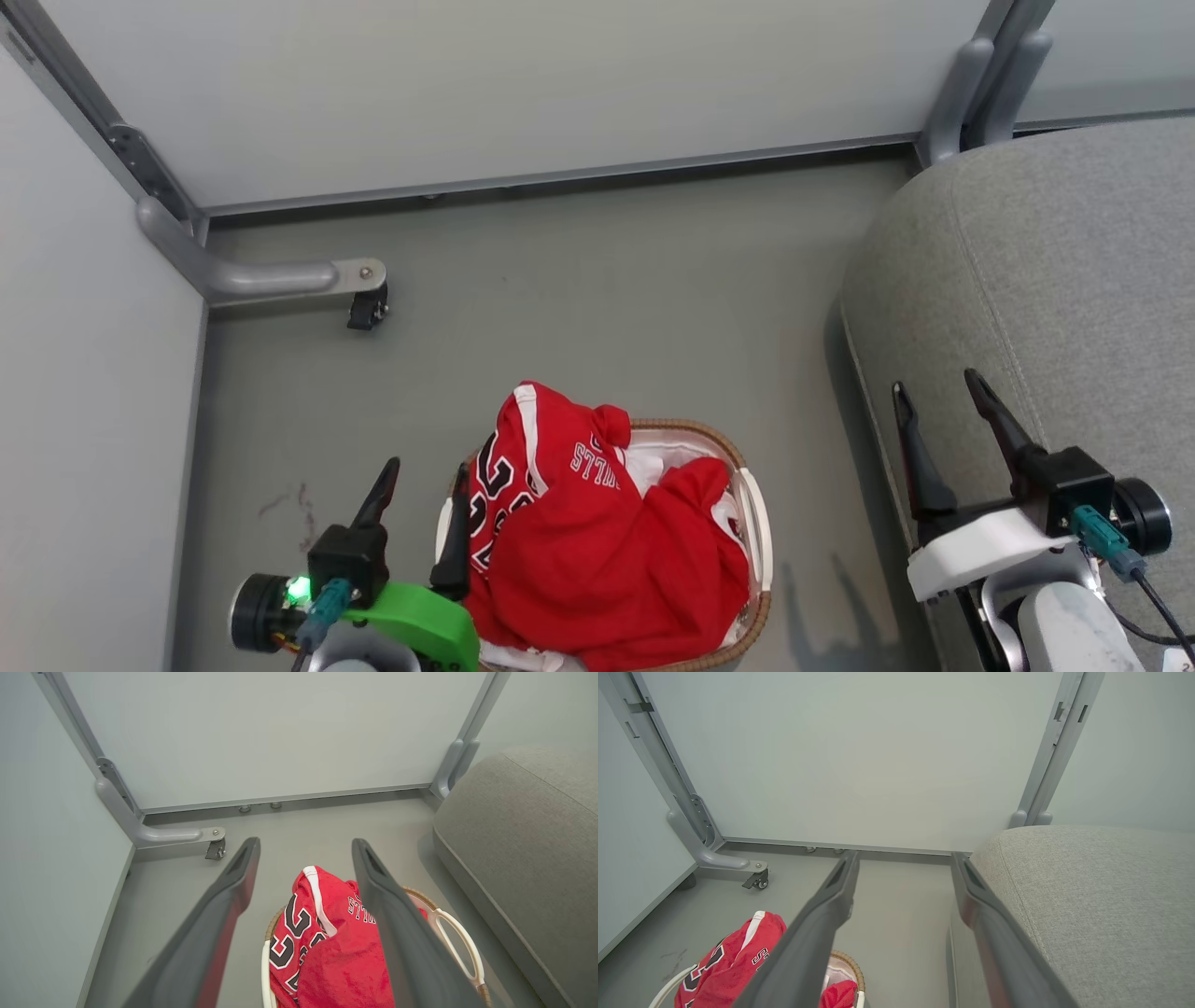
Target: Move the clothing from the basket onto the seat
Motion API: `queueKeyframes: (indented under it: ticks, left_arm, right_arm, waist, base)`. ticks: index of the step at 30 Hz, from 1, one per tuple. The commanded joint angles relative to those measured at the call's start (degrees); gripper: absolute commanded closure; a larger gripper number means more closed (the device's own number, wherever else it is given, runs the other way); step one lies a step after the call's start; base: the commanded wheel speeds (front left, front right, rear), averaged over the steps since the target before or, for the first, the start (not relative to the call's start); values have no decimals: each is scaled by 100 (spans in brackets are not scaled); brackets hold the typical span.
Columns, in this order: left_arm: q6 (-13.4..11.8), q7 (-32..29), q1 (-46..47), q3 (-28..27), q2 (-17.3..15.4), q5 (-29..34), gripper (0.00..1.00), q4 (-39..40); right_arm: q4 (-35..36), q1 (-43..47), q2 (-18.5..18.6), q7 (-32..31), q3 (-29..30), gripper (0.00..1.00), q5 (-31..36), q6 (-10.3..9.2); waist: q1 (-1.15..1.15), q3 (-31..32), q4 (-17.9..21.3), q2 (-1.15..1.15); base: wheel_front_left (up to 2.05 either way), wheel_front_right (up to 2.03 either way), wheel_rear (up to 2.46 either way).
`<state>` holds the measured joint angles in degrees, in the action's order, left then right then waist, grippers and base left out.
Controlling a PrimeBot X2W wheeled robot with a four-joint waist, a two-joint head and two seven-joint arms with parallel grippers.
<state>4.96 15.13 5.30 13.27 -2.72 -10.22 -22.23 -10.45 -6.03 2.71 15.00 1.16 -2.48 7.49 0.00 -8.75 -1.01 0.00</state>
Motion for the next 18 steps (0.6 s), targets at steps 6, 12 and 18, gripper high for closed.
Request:
queueKeyframes:
  ticks: [6, 12, 18]
  left_arm:
    - [127, 5, 942, 535, -31, 359, 0, -752]
    - [196, 6, 1761, 858, -39, 609, 0, -1664]
    - [235, 5, 2320, 1033, -118, 680, 0, -2550]
  right_arm:
    - [142, -545, 31, 28, -112, 0, -10, 0]
    - [290, -917, 28, 28, -276, 0, -173, 0]
    - [338, -1191, 27, 28, -405, 0, -353, -1]
  waist:
    - [0, -1260, 307, 0]
    - [0, -1948, 570, 0]
    - [0, -2499, 838, 0]
  base:
    - [0, 0, 0]
    - [0, 0, 0]
    - [0, 0, 0]
